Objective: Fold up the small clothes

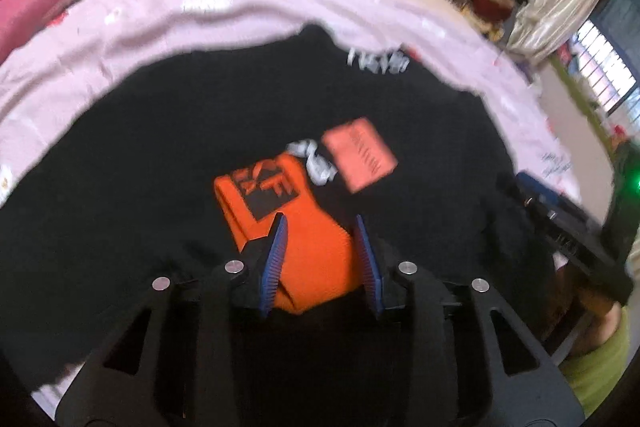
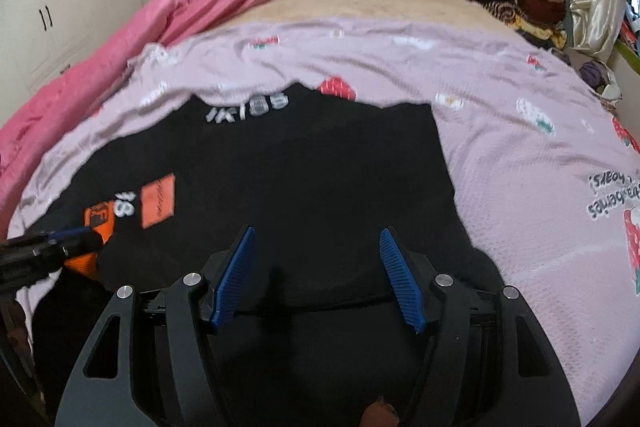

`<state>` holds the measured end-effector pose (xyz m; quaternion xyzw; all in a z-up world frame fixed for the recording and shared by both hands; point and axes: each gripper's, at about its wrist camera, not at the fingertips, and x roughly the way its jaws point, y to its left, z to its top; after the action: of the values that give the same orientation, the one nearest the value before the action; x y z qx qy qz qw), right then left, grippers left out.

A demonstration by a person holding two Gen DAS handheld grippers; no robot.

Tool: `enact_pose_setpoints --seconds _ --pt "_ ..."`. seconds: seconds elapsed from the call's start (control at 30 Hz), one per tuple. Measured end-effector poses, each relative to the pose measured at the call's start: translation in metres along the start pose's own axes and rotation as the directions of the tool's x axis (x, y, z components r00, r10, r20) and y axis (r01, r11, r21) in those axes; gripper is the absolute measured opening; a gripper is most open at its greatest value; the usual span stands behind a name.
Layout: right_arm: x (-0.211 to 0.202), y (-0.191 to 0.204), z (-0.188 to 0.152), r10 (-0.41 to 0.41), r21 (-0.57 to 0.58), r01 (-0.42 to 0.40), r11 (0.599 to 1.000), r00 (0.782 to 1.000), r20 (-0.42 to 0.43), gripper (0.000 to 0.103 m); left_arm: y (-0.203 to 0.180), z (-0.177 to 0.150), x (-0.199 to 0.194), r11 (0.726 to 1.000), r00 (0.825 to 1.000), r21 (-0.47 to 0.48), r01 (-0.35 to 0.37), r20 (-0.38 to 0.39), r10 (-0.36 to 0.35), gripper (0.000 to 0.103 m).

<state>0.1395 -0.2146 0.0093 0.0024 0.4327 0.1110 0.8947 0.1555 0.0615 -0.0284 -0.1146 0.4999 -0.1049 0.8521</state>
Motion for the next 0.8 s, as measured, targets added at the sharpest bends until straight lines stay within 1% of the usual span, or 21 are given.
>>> enact_pose_setpoints --seconds 0.07,0.1,0.13,0.27,0.3,0.33,0.43,0.53,0.6,0.67,0.73,0.8 --pt "0.010 -0.003 -0.005 -0.012 0.003 0.012 1.000 0.999 -0.041 0.066 0.006 -0.006 0.009 1.000 1.000 -0.017 -0.005 -0.019 0.005 0.027" --pt "0.017 -0.005 -0.009 -0.035 -0.004 0.035 0.999 0.997 -0.071 0.066 0.008 -0.007 0.009 1.000 1.000 -0.023 0.002 -0.014 -0.002 0.027" --pt "0.021 -0.007 -0.012 -0.040 -0.008 0.039 0.999 0.996 -0.084 0.066 0.008 -0.007 0.008 1.000 1.000 -0.023 0.005 -0.011 -0.005 0.027" --pt "0.017 -0.009 -0.016 -0.026 0.000 0.026 1.000 0.998 -0.062 0.066 0.010 -0.008 0.002 0.999 1.000 -0.033 0.004 -0.004 -0.005 0.028" --pt "0.013 -0.008 -0.016 -0.020 0.001 0.020 1.000 0.999 -0.046 0.067 0.011 -0.009 -0.002 0.999 1.000 -0.034 -0.005 0.004 0.005 0.032" --pt "0.009 -0.008 -0.017 -0.013 0.003 0.013 1.000 0.999 -0.038 0.068 0.011 -0.008 -0.006 0.999 1.000 -0.031 -0.017 0.014 0.018 0.040" --pt "-0.003 -0.007 -0.019 0.007 0.006 -0.006 1.000 1.000 -0.016 0.071 0.012 -0.008 -0.019 0.999 0.998 -0.030 -0.033 0.049 0.035 0.045" --pt "-0.013 -0.004 -0.021 0.018 0.003 -0.018 1.000 1.000 0.002 0.074 0.015 -0.010 -0.031 0.998 0.996 -0.040 -0.049 0.069 0.052 0.056" --pt "-0.021 0.000 -0.021 0.024 -0.002 -0.024 1.000 1.000 0.018 0.084 0.017 -0.012 -0.037 0.997 0.995 -0.052 -0.055 0.082 0.059 0.067" --pt "-0.030 0.006 -0.020 0.036 -0.012 -0.035 0.999 0.999 0.040 0.088 0.016 -0.013 -0.044 0.996 0.992 -0.052 -0.076 0.099 0.080 0.075" --pt "-0.040 0.013 -0.019 0.050 -0.027 -0.049 0.998 0.997 0.062 0.093 0.017 -0.016 -0.051 0.993 0.987 -0.053 -0.105 0.117 0.110 0.086" --pt "-0.046 0.021 -0.017 0.061 -0.040 -0.058 0.998 0.995 0.076 0.096 0.021 -0.018 -0.059 0.991 0.984 -0.066 -0.116 0.127 0.123 0.093"
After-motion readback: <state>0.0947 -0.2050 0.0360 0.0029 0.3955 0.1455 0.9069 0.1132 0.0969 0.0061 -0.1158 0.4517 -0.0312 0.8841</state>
